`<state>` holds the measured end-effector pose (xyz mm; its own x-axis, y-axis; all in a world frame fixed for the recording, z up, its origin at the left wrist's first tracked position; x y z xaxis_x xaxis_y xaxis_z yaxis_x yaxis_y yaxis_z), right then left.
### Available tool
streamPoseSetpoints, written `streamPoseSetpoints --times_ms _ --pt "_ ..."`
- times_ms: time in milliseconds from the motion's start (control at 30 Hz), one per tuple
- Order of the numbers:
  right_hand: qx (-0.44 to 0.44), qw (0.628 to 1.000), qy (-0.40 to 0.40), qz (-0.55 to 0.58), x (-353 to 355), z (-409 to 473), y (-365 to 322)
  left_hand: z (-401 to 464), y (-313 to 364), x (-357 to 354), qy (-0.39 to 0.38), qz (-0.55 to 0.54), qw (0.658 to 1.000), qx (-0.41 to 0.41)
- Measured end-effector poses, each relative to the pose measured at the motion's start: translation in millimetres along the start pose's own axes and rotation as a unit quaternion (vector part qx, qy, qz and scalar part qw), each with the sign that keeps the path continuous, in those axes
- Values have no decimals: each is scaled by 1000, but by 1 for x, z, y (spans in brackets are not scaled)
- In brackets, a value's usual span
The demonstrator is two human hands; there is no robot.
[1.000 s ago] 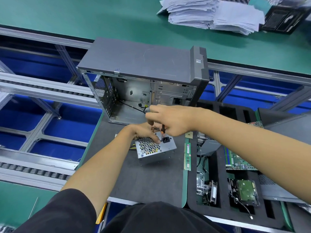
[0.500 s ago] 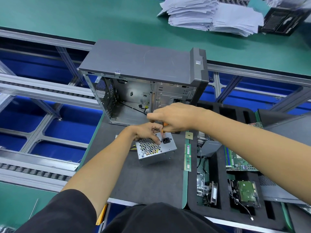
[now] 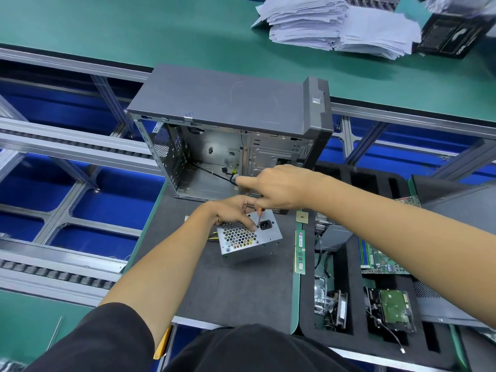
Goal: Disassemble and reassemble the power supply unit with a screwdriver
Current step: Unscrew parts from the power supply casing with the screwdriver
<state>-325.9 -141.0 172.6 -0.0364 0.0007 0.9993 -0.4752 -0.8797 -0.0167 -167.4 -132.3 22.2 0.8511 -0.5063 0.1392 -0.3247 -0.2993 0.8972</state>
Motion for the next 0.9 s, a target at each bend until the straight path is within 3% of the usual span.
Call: streamPoseSetpoints --times_ms 133,400,900 --pt "7 990 -48 131 5 0 -1 2 -4 1 7 16 1000 -2" --pt "55 996 15 -64 0 -2 4 4 -2 2 -16 69 996 -56" --pt "-13 999 18 -35 9 -19 15 -8 6 4 -13 129 990 -50"
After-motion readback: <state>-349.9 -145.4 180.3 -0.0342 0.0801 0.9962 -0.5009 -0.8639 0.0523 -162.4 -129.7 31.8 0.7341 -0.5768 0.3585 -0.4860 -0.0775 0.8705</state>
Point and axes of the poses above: each hand's wrist, its own z-axis towards the middle knuckle, its own x-axis out of the back of the hand, y = z × x, the point moved 1 cm from there along z, towards the middle knuckle, and after that the axes turned 14 degrees about y, right-handed, at the moved point
